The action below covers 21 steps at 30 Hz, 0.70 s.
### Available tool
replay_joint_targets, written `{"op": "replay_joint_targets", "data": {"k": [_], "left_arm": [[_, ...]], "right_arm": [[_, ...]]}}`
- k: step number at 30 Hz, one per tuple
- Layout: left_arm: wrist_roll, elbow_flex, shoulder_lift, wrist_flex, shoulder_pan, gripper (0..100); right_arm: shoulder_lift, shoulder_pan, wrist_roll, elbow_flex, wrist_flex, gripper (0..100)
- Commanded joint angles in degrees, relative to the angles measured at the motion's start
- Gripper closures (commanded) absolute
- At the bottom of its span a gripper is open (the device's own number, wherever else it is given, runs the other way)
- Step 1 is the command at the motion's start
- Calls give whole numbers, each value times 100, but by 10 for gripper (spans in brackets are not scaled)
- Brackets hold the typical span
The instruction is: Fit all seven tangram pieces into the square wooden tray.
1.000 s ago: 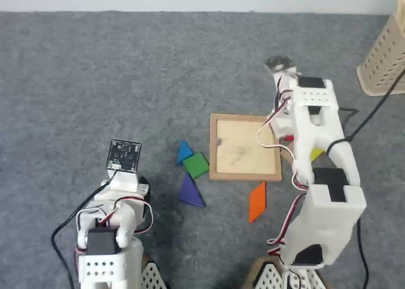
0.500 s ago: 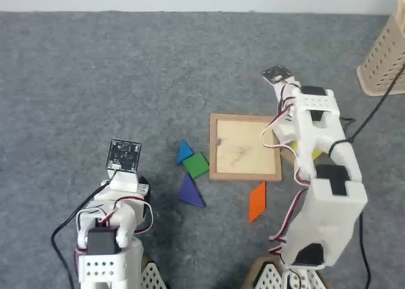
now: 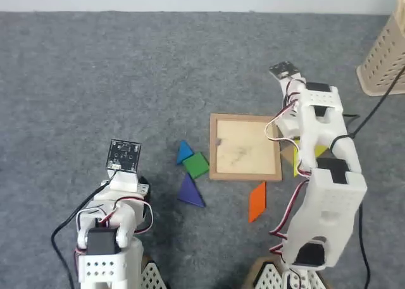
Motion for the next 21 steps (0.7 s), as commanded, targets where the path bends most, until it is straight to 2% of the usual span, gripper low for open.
{"op": "replay_joint_targets", "data": {"k": [1, 9, 12, 14, 21], "left_arm": [[-44, -48, -97, 18, 0, 909], [-44, -48, -97, 18, 0, 909], [-44, -48, -97, 18, 0, 909], [-44, -48, -97, 18, 0, 909], [-44, -48, -97, 18, 0, 909]], "right_arm": [[22, 40, -105, -237, -75, 914], [13, 207, -492, -703, 215, 926], [13, 233, -738, -1090, 514, 997], [4, 224, -870, -1415, 840, 988], [-708, -198, -932, -1987, 1596, 992]]}}
